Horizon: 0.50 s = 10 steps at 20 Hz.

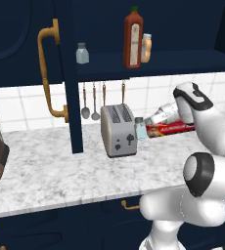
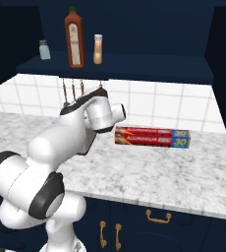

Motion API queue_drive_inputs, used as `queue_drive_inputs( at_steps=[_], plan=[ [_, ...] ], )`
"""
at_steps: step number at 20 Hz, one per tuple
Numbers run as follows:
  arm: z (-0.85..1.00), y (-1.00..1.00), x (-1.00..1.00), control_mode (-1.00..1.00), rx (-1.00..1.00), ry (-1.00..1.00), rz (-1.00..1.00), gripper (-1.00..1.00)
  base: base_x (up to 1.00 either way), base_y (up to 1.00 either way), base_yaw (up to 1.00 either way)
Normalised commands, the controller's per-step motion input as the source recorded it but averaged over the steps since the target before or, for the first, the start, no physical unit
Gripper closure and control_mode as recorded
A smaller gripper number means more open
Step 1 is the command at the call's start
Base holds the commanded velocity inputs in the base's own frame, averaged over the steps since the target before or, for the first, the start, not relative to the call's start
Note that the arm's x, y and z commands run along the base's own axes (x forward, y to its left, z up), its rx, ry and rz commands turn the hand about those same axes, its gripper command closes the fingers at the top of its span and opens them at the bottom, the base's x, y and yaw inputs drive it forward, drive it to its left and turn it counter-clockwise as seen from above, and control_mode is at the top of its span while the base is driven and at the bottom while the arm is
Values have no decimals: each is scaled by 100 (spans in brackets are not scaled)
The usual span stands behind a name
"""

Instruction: Put the shaker and condiment bottle from the counter next to their counterparts in the cabinet.

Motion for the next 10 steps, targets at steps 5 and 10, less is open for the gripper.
queue_drive_inputs(
  at_steps=[5, 10],
  plan=[
    [71, 1, -3, -100, 0, -5, -10, 100, 0, 0, 0],
    [78, 9, -22, -100, 0, -16, -9, 100, 0, 0, 0]
  ],
)
